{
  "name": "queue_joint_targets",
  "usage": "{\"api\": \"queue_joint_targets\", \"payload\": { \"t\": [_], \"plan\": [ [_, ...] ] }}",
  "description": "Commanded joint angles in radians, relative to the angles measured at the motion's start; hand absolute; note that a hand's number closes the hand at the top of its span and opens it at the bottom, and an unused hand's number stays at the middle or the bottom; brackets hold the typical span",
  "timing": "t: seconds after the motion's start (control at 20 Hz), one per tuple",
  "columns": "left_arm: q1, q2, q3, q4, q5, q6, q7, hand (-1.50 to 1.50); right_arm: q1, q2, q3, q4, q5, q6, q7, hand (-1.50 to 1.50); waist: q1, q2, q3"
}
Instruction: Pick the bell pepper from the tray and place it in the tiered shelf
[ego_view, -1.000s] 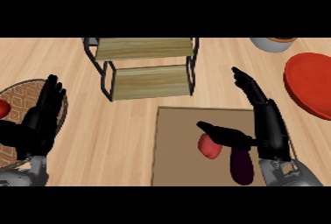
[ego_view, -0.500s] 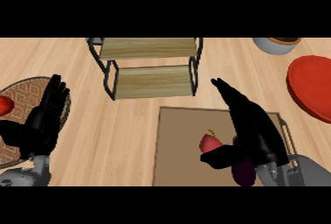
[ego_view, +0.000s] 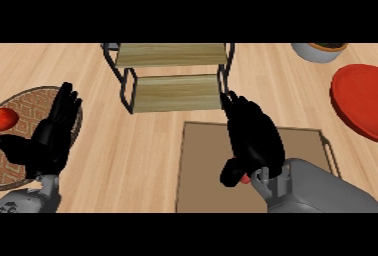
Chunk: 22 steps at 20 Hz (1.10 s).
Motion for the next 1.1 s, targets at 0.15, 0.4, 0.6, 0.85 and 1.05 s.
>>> {"api": "queue_joint_targets", "payload": {
  "t": [0.15,0.4,0.6,0.85,1.05],
  "plan": [
    [0.006,0.024,0.049,0.007,0.019,-0.016,-0.004,0.00,-0.052,0.100,0.077,0.160,0.050,0.154,0.272,-1.50,-0.009,-0.001,0.002],
    [0.045,-0.007,0.008,-0.021,-0.006,0.002,-0.014,0.00,-0.030,0.126,0.096,0.267,0.065,0.221,0.273,-1.50,-0.018,-0.009,0.001],
    [0.039,0.002,0.030,-0.011,-0.002,-0.005,-0.011,0.00,-0.041,0.142,0.053,0.308,0.106,0.220,0.273,-1.50,-0.025,-0.003,0.003],
    [0.026,-0.006,0.034,0.009,-0.013,-0.007,-0.019,0.00,-0.005,0.205,0.022,0.301,0.156,0.255,0.273,-1.50,-0.040,-0.003,0.004],
    [0.071,-0.004,0.034,-0.051,-0.006,-0.010,0.003,0.00,0.064,0.206,0.029,0.263,0.222,0.248,0.273,-1.50,-0.032,-0.004,0.005]
  ]
}}
